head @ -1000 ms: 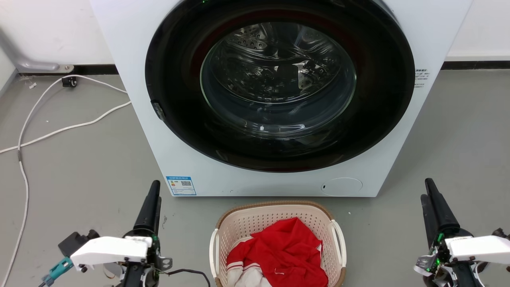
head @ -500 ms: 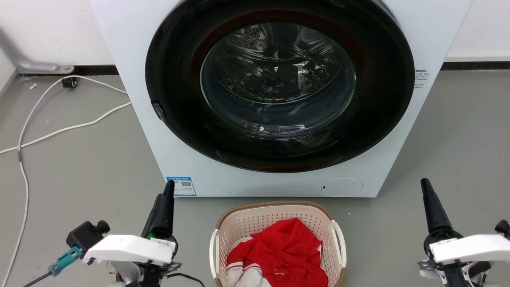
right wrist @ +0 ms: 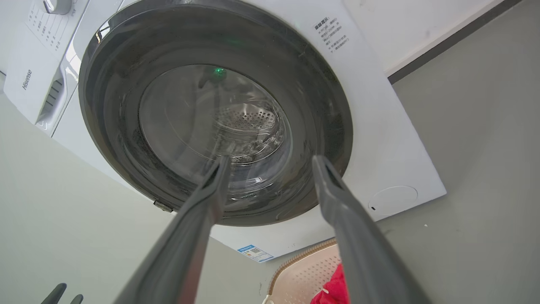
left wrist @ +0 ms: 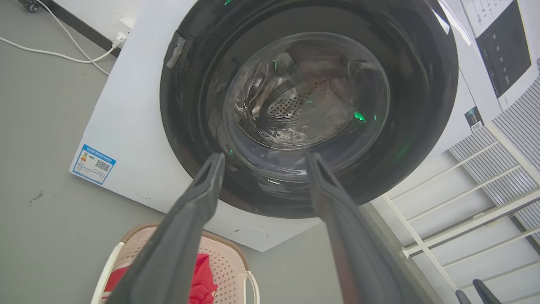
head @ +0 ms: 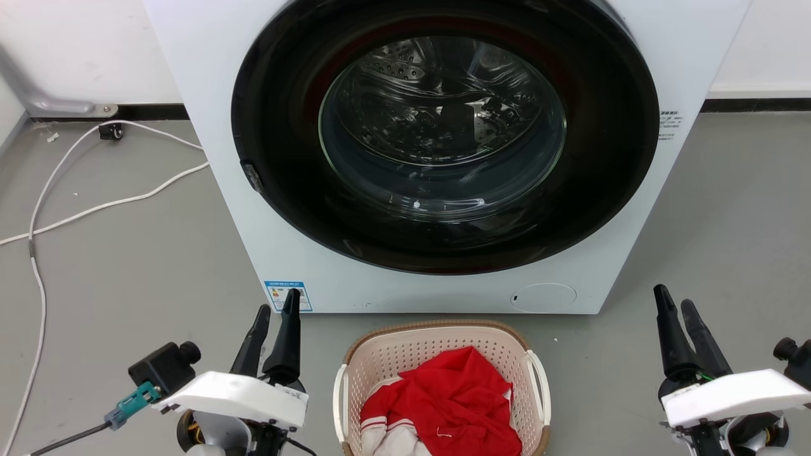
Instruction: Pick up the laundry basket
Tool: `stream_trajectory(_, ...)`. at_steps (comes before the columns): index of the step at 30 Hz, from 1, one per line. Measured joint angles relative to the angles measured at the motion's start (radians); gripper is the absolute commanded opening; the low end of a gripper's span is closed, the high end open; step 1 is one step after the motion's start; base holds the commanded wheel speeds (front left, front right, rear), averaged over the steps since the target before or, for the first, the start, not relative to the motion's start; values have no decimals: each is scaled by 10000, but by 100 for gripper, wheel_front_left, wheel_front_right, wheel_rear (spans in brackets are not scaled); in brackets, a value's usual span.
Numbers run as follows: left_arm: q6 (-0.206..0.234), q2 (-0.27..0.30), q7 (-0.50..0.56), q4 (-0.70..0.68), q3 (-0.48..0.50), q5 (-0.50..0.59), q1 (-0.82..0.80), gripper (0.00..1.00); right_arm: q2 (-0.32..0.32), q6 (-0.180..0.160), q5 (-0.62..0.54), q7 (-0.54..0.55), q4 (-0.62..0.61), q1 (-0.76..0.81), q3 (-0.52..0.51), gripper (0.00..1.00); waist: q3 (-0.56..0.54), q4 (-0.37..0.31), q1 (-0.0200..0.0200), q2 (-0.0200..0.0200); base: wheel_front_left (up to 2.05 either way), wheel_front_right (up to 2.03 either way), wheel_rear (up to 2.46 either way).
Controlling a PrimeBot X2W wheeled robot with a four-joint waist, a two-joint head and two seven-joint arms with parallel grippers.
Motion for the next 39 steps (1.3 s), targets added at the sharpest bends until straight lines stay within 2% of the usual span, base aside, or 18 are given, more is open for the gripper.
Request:
stream_trajectory(16,255,10,-487,69,-579,2362,5,100,12,0,-2475,61,-495,239,186,100,-2,6,0,0,0,0,0)
stream_trajectory(39,727,144,-1060,54,-1087,4861,5,100,19,0,-4999,-44,-1045,551,345,100,-6,10,0,0,0,0,0)
